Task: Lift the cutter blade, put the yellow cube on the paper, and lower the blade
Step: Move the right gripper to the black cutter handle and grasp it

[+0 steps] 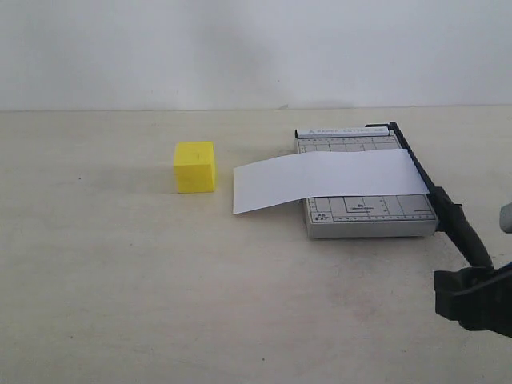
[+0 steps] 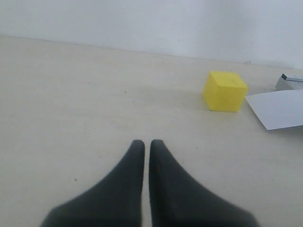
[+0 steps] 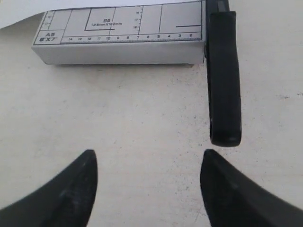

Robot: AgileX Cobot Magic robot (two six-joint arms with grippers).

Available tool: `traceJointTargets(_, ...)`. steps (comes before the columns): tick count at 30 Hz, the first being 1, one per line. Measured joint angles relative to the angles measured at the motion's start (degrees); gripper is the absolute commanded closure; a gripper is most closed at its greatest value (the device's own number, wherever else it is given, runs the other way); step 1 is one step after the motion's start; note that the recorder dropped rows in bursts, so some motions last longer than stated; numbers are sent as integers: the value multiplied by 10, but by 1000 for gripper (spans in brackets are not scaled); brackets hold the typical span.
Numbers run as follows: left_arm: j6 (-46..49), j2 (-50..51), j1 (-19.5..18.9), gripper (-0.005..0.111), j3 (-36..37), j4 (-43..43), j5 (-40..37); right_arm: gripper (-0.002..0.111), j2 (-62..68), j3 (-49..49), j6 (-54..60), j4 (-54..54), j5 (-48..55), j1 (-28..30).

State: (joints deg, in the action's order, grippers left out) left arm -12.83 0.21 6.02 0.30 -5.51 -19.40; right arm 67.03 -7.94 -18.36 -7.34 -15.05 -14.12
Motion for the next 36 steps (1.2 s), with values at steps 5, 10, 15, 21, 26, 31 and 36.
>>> traceJointTargets(5,0,0,0,102,0,0,0,50,-2,0,16,8,-8,-1)
traceJointTargets(10,0,0,0,102,0,0,0,50,-51,0,39,10,-31,-1)
traceJointTargets(15,0,0,0,102,0,0,0,50,-80,-31,218,13,-31,-1)
traceJointTargets(21,0,0,0,102,0,0,0,50,44,-45,470,204,-94,-1)
traceJointTargets(26,0,0,0,102,0,0,0,33,97,-46,473,267,-137,-1)
traceJointTargets(31,0,0,0,102,0,0,0,33,103,-46,447,280,-158,-1)
traceJointTargets(36,0,0,0,102,0,0,0,33,161,-47,387,292,-192,-1)
